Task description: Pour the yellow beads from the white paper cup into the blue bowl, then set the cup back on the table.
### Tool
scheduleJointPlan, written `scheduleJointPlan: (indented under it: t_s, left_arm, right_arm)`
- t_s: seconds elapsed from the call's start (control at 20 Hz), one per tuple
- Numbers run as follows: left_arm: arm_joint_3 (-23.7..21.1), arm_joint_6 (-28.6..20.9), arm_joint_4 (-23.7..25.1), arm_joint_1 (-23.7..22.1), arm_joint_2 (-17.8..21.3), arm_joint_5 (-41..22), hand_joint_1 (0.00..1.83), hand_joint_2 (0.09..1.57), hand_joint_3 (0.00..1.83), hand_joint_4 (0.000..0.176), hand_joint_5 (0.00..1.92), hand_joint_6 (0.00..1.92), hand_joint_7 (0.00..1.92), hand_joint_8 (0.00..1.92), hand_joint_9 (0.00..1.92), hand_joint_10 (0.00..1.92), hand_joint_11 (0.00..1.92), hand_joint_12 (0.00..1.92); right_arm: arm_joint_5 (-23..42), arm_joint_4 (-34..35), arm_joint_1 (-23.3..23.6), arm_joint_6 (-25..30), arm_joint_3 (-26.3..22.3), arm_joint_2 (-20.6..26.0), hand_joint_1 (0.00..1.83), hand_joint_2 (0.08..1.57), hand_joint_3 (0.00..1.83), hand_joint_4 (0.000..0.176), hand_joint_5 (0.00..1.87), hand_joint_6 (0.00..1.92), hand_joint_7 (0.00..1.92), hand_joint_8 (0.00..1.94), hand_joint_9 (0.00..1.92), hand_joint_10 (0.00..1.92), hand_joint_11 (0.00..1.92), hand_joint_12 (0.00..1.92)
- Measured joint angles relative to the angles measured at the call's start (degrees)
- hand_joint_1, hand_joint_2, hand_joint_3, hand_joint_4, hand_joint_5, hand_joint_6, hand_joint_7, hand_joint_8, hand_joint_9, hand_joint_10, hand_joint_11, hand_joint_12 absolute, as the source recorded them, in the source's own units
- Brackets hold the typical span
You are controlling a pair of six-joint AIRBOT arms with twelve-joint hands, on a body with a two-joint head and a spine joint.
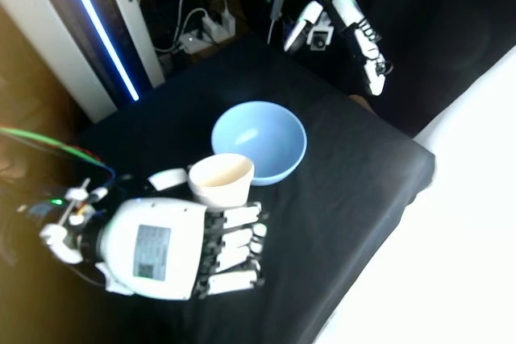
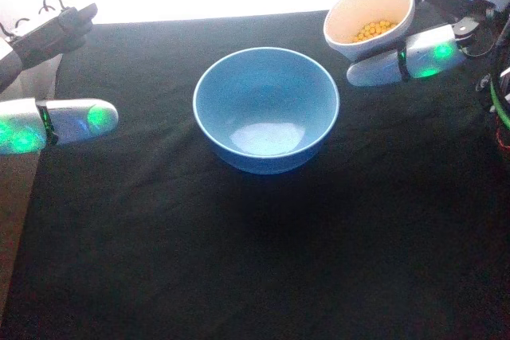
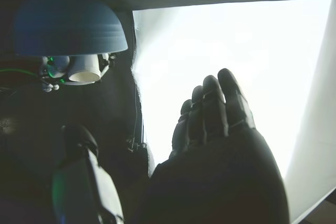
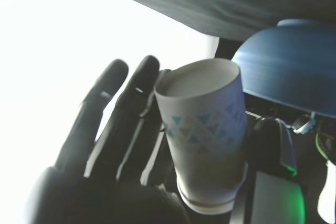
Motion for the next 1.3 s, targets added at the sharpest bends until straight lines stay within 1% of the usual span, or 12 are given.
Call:
scheduleJointPlan:
  t_s: [0.35,0.45,0.75,0.8,0.85,0.9,0.95,1.05,1.1,1.15,1.2,1.3]
  left_arm:
    - [0.00,0.00,0.00,-0.02,0.00,0.04,0.45,0.81,0.00,0.025,0.08,0.00,0.18,0.00,0.25,0.00,0.00,0.48]
    - [0.00,0.00,0.11,-0.13,0.00,0.02,0.44,0.82,0.00,0.020,0.08,0.00,0.18,0.00,0.26,0.00,0.00,0.48]
    - [0.00,0.00,0.46,-0.72,0.00,0.11,0.41,0.82,0.00,0.055,0.12,0.01,0.22,0.01,0.27,0.00,0.00,0.53]
    - [0.00,0.00,0.59,-0.90,0.00,0.09,0.40,0.81,0.00,0.062,0.12,0.01,0.22,0.01,0.28,0.01,0.01,0.54]
    - [0.00,0.00,0.79,-0.92,0.00,0.07,0.40,0.81,0.00,0.070,0.13,0.01,0.21,0.00,0.27,0.00,0.01,0.53]
    - [0.02,0.00,0.94,-0.98,0.00,0.20,0.39,0.81,0.00,0.069,0.13,0.01,0.20,0.00,0.27,0.00,0.01,0.54]
    - [0.13,0.02,1.03,-1.14,0.00,0.35,0.39,0.81,0.00,0.065,0.13,0.01,0.21,0.00,0.27,0.00,0.01,0.54]
    - [0.20,0.00,1.33,-1.46,0.00,0.37,0.39,0.81,0.00,0.054,0.13,0.00,0.21,0.00,0.25,0.00,0.01,0.52]
    - [0.20,0.00,1.81,-1.62,0.00,0.46,0.39,0.80,0.00,0.074,0.13,0.01,0.23,0.01,0.26,0.01,0.02,0.52]
    - [0.20,0.00,1.88,-1.62,0.00,0.52,0.39,0.80,0.00,0.074,0.13,0.01,0.23,0.01,0.26,0.01,0.02,0.52]
    - [0.20,0.00,1.92,-1.62,0.00,0.66,0.39,0.80,0.00,0.077,0.14,0.00,0.23,0.01,0.27,0.01,0.00,0.52]
    - [0.20,0.00,2.12,-1.99,0.00,1.09,0.40,0.81,0.00,0.075,0.14,0.01,0.23,0.01,0.27,0.01,0.00,0.52]
  right_arm:
    - [-2.21,-5.27,3.89,-0.02,-0.33,0.00,1.14,1.10,0.00,0.000,1.01,0.92,1.23,0.00,1.22,0.02,0.73,1.11]
    - [-2.47,-7.61,5.75,0.02,-0.83,0.00,1.24,1.05,0.00,0.001,1.04,0.88,1.25,0.50,1.30,0.02,0.80,1.17]
    - [-5.31,-15.28,9.90,0.09,-1.92,0.00,1.25,1.04,0.00,0.000,1.07,0.79,1.28,0.52,1.34,0.02,0.78,1.34]
    - [-5.66,-16.55,10.75,0.09,-2.01,0.00,1.25,1.04,0.00,0.032,1.13,0.70,1.21,0.62,1.32,0.02,0.72,1.50]
    - [-5.84,-17.57,11.45,0.13,-2.03,0.00,1.25,1.04,0.00,0.028,1.20,0.56,1.15,0.76,1.34,0.04,0.72,1.64]
    - [-6.34,-18.69,11.91,0.13,-2.27,0.04,1.19,1.02,0.01,0.000,1.21,0.57,1.19,1.33,1.34,0.91,1.09,1.80]
    - [-7.13,-20.59,12.55,0.15,-2.54,0.07,1.18,1.02,0.00,0.000,1.21,0.57,1.26,1.34,1.37,1.47,1.27,1.90]
    - [-8.87,-24.83,14.14,0.22,-3.39,0.07,1.16,1.02,0.00,0.000,1.21,0.58,1.24,0.73,1.19,1.25,1.07,1.80]
    - [-9.57,-27.19,15.41,0.28,-3.76,0.07,1.14,1.01,0.00,0.005,1.24,0.52,1.21,0.17,1.09,0.72,0.82,1.58]
    - [-9.68,-27.63,15.54,0.17,-3.89,0.09,1.14,1.01,0.00,0.005,1.24,0.52,1.21,0.17,1.09,0.72,0.82,1.58]
    - [-10.08,-28.65,16.06,0.26,-4.17,0.13,1.18,0.99,0.00,0.000,1.40,0.20,1.21,0.33,1.19,0.69,0.94,1.56]
    - [-10.47,-30.71,16.24,0.28,-4.52,0.11,1.17,1.00,0.00,0.000,1.30,0.40,1.32,0.11,1.22,0.80,0.99,1.57]
